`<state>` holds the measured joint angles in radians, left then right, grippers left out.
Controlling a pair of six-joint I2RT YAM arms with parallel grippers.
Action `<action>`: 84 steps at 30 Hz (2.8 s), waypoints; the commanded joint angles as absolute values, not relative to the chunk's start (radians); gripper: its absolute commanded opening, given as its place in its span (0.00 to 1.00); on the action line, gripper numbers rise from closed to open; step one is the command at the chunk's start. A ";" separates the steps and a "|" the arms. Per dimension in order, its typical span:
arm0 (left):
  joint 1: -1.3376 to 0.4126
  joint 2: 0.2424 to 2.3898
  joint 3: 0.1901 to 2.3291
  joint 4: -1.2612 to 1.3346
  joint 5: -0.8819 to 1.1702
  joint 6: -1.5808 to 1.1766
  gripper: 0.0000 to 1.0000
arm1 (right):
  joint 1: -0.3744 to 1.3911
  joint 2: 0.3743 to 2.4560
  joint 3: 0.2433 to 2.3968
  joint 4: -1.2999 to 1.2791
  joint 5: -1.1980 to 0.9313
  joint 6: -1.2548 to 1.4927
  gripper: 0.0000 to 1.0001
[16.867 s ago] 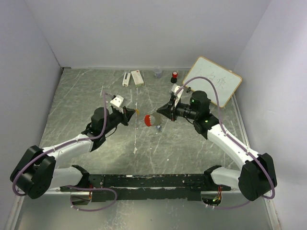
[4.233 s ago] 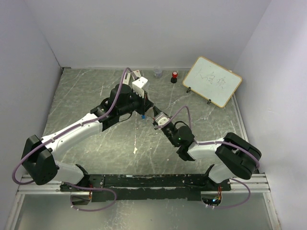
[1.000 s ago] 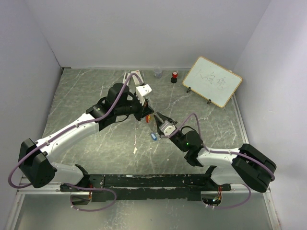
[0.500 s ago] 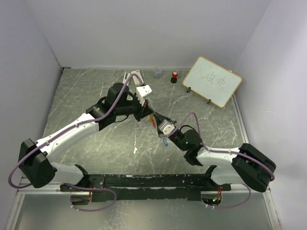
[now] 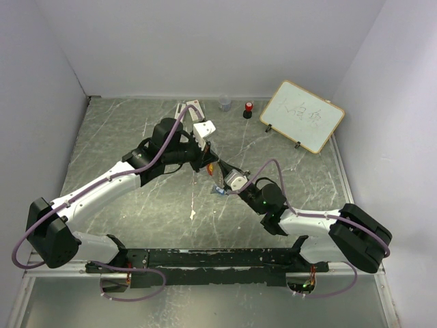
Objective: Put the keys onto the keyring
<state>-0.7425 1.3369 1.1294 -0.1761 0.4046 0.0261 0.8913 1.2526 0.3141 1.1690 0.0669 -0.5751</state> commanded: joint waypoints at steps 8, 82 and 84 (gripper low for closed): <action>-0.742 1.290 1.069 -0.066 0.263 -0.035 0.07 | 0.887 1.224 0.278 1.344 0.213 -0.530 0.00; -0.740 1.143 0.943 0.031 -0.326 -0.220 0.92 | 0.872 1.224 0.276 1.475 0.211 -0.398 0.00; -0.741 1.132 0.934 0.040 -0.328 -0.221 0.92 | 0.872 1.219 0.282 1.460 0.218 -0.395 0.00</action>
